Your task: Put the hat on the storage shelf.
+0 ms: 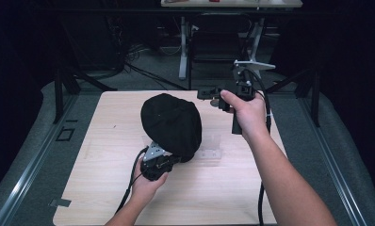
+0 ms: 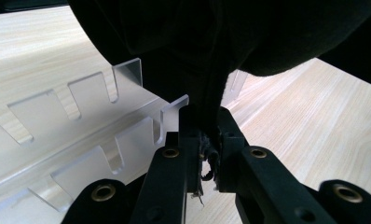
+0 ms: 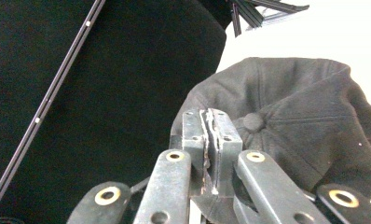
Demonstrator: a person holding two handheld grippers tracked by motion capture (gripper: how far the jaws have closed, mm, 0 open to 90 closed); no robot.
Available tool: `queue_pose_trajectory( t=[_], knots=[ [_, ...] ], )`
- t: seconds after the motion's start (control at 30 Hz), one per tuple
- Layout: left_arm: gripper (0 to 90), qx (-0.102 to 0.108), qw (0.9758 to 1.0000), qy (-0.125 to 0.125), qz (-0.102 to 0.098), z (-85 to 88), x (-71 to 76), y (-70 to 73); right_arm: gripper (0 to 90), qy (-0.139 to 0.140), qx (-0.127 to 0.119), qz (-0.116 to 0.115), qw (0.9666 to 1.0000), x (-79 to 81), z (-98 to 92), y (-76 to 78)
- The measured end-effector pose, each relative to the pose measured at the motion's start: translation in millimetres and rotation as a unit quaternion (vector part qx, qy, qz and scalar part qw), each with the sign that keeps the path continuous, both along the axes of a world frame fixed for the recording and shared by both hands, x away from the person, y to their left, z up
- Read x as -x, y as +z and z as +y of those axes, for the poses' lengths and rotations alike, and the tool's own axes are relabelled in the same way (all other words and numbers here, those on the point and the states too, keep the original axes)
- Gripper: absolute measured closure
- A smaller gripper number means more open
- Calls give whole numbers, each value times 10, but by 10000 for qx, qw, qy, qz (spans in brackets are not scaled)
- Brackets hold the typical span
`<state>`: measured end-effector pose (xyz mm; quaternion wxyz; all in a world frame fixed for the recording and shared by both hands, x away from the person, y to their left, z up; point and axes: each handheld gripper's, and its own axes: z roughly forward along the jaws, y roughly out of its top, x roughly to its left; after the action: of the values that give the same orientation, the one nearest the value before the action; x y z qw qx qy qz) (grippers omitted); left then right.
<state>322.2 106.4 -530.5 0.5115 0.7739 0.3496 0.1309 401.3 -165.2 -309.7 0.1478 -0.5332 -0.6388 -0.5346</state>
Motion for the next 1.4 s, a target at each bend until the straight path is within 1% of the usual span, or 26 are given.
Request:
queue_pose_trajectory(
  t=[0.03,0.1,0.13,0.17,0.23,0.37,0.47,0.5,0.57,0.6,0.63,0.7,0.73,0.77,0.87,0.97,1.07,1.2,1.23,1.27,1.33,1.37,1.4],
  knots=[
    [845,66,10000,36,-11,2,7,-18,859,-4,5,9,10000,0,-1,-5],
    [838,127,9999,67,-27,25,14,-46,857,-28,30,-7,10000,0,-9,-16],
    [836,172,9998,75,-66,29,14,-59,855,-38,33,-5,10000,0,-11,-19],
    [833,180,9998,103,-36,31,20,-63,854,-45,53,-9,10000,0,-13,-19],
    [828,229,9997,109,-54,33,21,-74,850,-47,54,-4,10000,0,-12,-20],
    [816,156,9998,109,-43,45,20,-68,847,-40,62,-11,10000,0,-25,-18],
    [753,96,9998,158,-64,60,25,-67,844,-45,74,-9,10000,1,-37,-17],
    [740,108,9998,173,-69,59,32,-63,843,-45,76,-12,10000,0,-42,-18],
    [720,48,9998,183,-112,70,38,-47,843,-52,83,-14,10000,1,-46,-18],
    [703,86,9997,205,-99,73,38,-45,840,-70,65,-13,10000,1,-45,-18],
    [678,55,9996,234,-119,88,32,-39,839,-78,74,-12,9999,1,-45,-19],
    [635,79,9996,261,-47,111,25,-32,838,-84,79,-17,9999,1,-46,-22],
    [623,110,9995,279,-45,117,22,-32,838,-89,78,-10,9999,1,-47,-25],
    [608,120,9996,240,-6,126,21,-26,838,-88,81,-5,9999,0,-46,-28],
    [541,164,9994,309,-7,141,18,-6,833,-98,112,-7,9999,-2,-46,-31],
    [494,161,9993,327,109,163,11,23,822,-108,117,-11,9999,-7,-47,-32],
    [459,155,9992,338,171,190,5,50,809,-126,217,-60,9997,-4,-38,-32],
    [439,150,9993,344,86,235,23,106,794,-150,325,-123,9993,7,-26,-33],
    [439,179,9991,369,52,241,25,114,790,-141,369,-133,9991,12,-27,-30],
    [439,163,9991,375,74,259,31,135,790,-134,387,-139,9991,14,-29,-30],
    [439,223,9991,370,46,296,37,167,790,-118,428,-149,9989,20,-36,-32],
    [436,198,9992,355,58,319,43,186,790,-135,443,-150,9988,26,-38,-30],
    [434,235,9990,374,17,330,46,192,789,-139,457,-158,9987,31,-44,-28]
  ],
)
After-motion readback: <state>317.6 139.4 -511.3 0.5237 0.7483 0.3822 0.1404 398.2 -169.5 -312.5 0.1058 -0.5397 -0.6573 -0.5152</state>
